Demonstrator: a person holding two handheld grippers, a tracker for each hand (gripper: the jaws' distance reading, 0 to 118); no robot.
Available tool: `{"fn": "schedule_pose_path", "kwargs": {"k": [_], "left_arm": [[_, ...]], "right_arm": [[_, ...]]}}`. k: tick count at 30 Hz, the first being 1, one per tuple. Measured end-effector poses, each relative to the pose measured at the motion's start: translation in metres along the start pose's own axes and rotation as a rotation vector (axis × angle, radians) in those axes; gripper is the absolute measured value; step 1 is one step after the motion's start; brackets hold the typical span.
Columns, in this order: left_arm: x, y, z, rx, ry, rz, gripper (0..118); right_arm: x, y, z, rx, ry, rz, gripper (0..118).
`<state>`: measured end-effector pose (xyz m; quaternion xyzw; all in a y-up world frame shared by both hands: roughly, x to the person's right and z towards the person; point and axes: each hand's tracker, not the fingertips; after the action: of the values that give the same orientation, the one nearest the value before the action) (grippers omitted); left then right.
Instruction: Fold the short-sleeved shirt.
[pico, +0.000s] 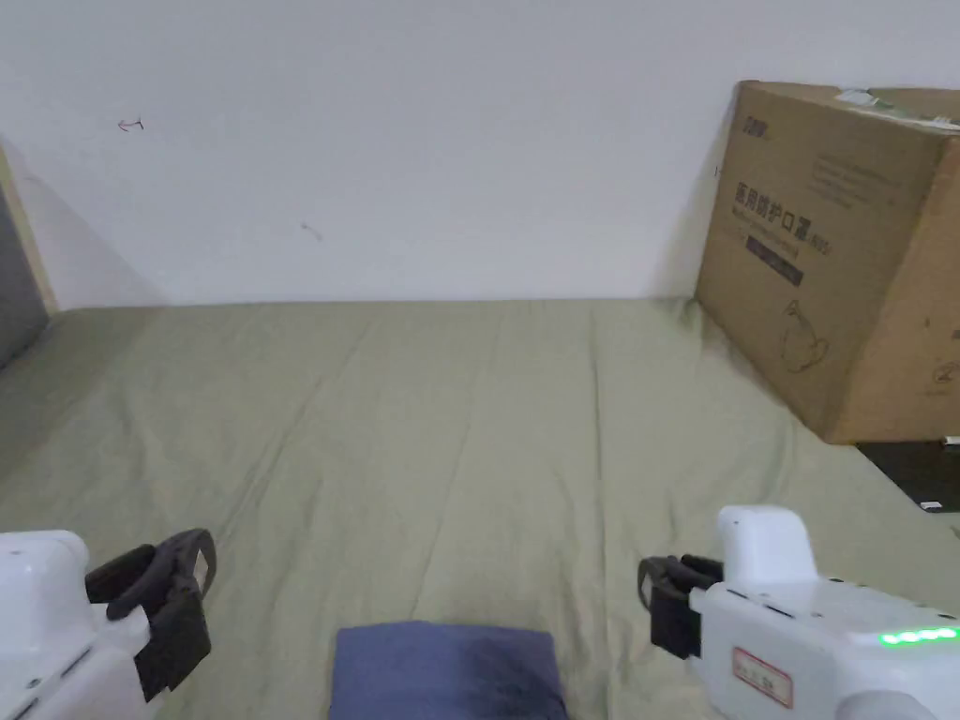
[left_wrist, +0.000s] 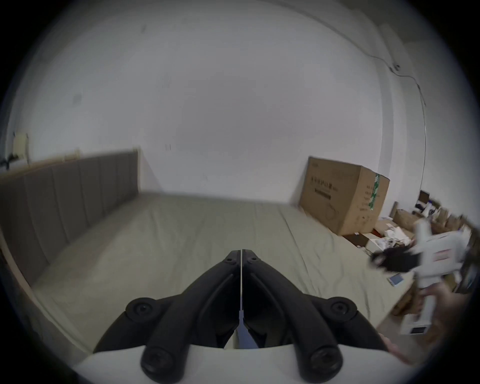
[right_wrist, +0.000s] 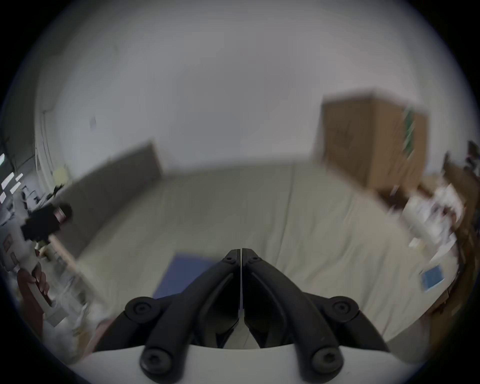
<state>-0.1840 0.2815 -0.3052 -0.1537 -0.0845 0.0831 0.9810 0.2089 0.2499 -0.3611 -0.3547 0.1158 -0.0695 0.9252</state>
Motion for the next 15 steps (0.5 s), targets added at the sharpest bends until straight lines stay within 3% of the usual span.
{"fn": "schedule_pose_path", "kwargs": {"k": [1, 3, 6, 8, 10, 11, 12, 13, 14, 15], "left_arm": [[-0.012, -0.008, -0.009, -0.044, -0.022, 0.05, 1], [-0.033, -0.023, -0.026, -0.145, -0.059, 0.138, 1], [-0.065, -0.049, -0.066, -0.323, -0.188, 0.338, 1], [-0.083, -0.072, -0.099, -0.462, -0.28, 0.434, 1], [-0.097, -0.097, -0.13, -0.564, -0.357, 0.522, 2], [-0.106, -0.112, -0.144, -0.592, -0.389, 0.58, 9], [-0.112, -0.123, -0.157, -0.624, -0.415, 0.632, 20], [-0.12, -0.137, -0.17, -0.651, -0.442, 0.697, 44], [-0.125, -0.149, -0.182, -0.678, -0.449, 0.745, 83], [-0.125, -0.158, -0.188, -0.679, -0.454, 0.771, 105]], "right_arm": [[0.006, -0.005, -0.036, -0.172, 0.053, -0.033, 1], [0.014, -0.023, -0.091, -0.316, 0.136, -0.12, 1], [0.02, -0.044, -0.157, -0.492, 0.081, -0.231, 1], [0.019, -0.054, -0.181, -0.531, 0.104, -0.215, 1], [0.015, -0.053, -0.188, -0.503, 0.106, -0.126, 1], [0.015, -0.051, -0.189, -0.495, 0.104, -0.096, 1], [0.014, -0.053, -0.183, -0.502, 0.108, -0.095, 1], [0.017, -0.053, -0.182, -0.502, 0.114, -0.108, 1], [0.02, -0.053, -0.181, -0.502, 0.121, -0.121, 1], [0.023, -0.054, -0.18, -0.503, 0.126, -0.15, 1]]}}
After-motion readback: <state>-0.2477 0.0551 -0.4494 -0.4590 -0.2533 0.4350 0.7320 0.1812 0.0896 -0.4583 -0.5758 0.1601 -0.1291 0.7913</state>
